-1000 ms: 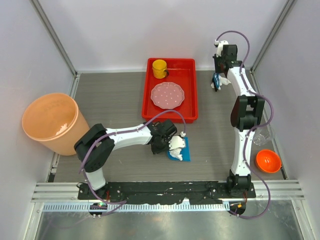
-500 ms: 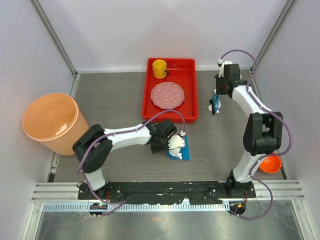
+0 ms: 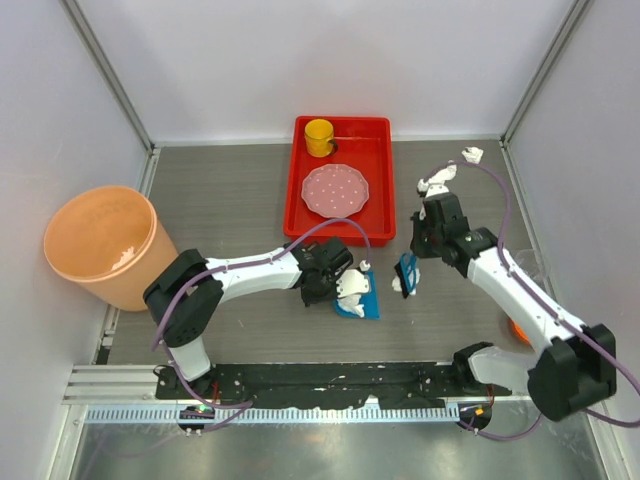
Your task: Sweep away the paper scraps from the table
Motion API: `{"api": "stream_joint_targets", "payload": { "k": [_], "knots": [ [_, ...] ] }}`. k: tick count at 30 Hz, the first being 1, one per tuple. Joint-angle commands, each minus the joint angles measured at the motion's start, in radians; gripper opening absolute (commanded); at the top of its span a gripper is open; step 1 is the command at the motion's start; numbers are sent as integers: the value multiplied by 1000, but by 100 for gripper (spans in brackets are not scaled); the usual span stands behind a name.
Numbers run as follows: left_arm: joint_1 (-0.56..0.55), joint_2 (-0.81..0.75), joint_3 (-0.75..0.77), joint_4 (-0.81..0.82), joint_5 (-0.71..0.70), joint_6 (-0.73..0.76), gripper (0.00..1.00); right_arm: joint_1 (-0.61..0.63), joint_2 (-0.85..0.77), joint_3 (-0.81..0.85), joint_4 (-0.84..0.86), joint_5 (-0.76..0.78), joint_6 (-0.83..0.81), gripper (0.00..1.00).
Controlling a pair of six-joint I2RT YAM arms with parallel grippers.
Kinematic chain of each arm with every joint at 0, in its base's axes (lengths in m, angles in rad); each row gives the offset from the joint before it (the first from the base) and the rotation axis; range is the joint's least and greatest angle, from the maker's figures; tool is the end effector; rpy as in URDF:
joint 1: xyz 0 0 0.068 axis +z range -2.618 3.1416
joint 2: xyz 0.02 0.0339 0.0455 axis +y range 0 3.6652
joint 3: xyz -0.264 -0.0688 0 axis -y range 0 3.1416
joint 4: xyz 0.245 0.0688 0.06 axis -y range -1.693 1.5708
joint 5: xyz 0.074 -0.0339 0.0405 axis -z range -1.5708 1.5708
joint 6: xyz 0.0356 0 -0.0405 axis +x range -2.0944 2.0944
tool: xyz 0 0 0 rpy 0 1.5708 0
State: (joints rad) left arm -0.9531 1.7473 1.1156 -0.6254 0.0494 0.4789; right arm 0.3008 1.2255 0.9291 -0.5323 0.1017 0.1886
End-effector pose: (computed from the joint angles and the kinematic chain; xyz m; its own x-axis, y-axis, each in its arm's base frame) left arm 0.1916 -0.2727 0.1729 -0.1097 0.9490 -0.2955 0.9843 0.1450 0.1005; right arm 0.2460 0.0725 0.2671 -0.7345 -0.0326 -0.6779 -0.0932 0.9942 0.0532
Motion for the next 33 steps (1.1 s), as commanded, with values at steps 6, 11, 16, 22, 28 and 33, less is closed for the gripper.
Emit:
{"api": "stream_joint_targets", "payload": {
  "k": [6,11,16,22,28,33],
  "knots": [
    [5,-17,32,1,15,-10,0,231,-286,-38,-123,1,216,1],
    [-6,-6,26,-4,27,-6,0,238,-324,91,-207,110,175,1],
    [-41,-3,10,-2,-2,12,0,238,-255,128,-378,395,199,1],
    [-64,0,7,-2,20,18,0,238,-184,129,-405,426,265,1],
    [-70,12,13,-2,35,17,0,239,-112,25,-313,257,321,1],
    [-70,26,15,1,47,10,0,280,-130,-29,-212,167,394,1]
  ]
}}
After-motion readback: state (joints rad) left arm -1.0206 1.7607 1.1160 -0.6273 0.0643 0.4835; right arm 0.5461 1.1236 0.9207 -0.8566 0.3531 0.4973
